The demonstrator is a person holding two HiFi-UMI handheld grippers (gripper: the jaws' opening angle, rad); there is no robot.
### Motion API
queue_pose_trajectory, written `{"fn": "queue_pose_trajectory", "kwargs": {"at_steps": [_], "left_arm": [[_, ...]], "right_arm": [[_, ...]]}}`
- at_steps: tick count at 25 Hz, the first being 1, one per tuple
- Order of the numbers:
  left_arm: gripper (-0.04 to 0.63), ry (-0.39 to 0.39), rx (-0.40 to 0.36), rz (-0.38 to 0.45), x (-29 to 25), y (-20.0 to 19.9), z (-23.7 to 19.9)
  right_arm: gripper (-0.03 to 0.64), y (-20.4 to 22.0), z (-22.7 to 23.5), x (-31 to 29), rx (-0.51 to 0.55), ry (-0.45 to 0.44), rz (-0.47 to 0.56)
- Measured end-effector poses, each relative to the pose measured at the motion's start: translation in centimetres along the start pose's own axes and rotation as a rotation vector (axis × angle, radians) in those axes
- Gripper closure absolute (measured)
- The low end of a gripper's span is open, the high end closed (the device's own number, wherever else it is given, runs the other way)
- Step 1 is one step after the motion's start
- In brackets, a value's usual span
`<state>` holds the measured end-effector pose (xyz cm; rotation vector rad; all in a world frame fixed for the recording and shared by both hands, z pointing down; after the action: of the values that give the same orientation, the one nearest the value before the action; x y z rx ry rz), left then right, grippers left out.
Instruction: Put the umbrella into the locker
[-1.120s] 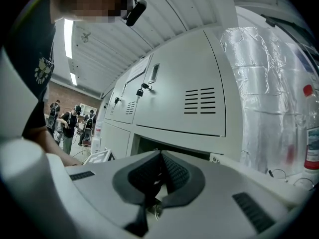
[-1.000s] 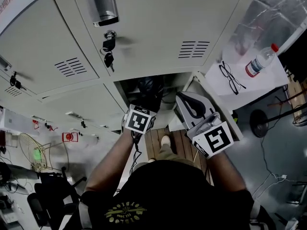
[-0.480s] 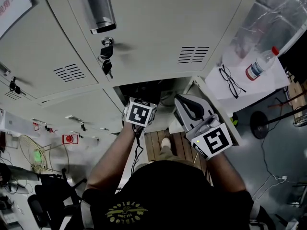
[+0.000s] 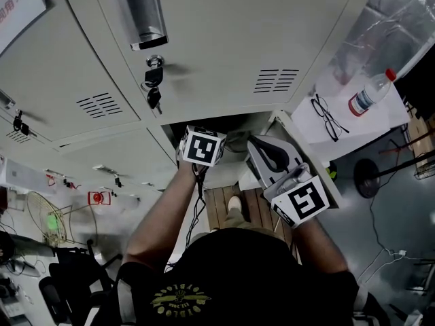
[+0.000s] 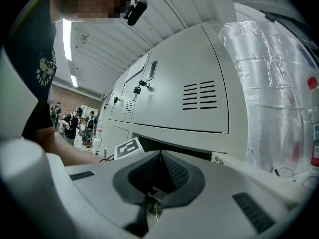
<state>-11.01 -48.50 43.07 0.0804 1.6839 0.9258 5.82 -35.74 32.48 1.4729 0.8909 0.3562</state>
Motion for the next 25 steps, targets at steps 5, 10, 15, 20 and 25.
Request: {"fn": "queue_pose_trajectory", "kwargs": {"at_steps": [5,10,15,20,25], "left_arm": [[0.337,-0.047,0.004,0.047,-0.6,-1.1,-0.4],[0.334,-0.092,0.034,0.081,-1.7,-1.8,-0.6],[0.324,-0.082,0.042,0.079,-2.4,-2.2,-0.2],[0.287,-0.115,0.034,0.096,-2.7,-2.3,-0.2],[0.256,-0.15,0.028,0.103,-3.0,-2.5,-0.6]], "right_arm": [[0.589,0.0,0.2,0.2,0.002,0.006,0.01],[0.589,0.2,0.4,0.2,0.01,0.004,0.027],[0.589,0.4,0.4,0.3,0.011,-0.006,0.027],[0.589,0.6,0.7,0.4,0.011,-0.016,0.023],[0.589,0.7,0.7,0.4,0.018,-0.032,0.024]]}}
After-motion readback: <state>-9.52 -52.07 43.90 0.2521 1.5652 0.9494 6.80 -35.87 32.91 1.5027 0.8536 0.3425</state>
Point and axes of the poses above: the fingertips, and each gripper's own axes: x backward along the fingers, z to its right, y out of its underside, the point moved 10 cm from there along x, backward along the fingers, and after that the axes turned 15 degrees about -z, right-handed, at the moved point
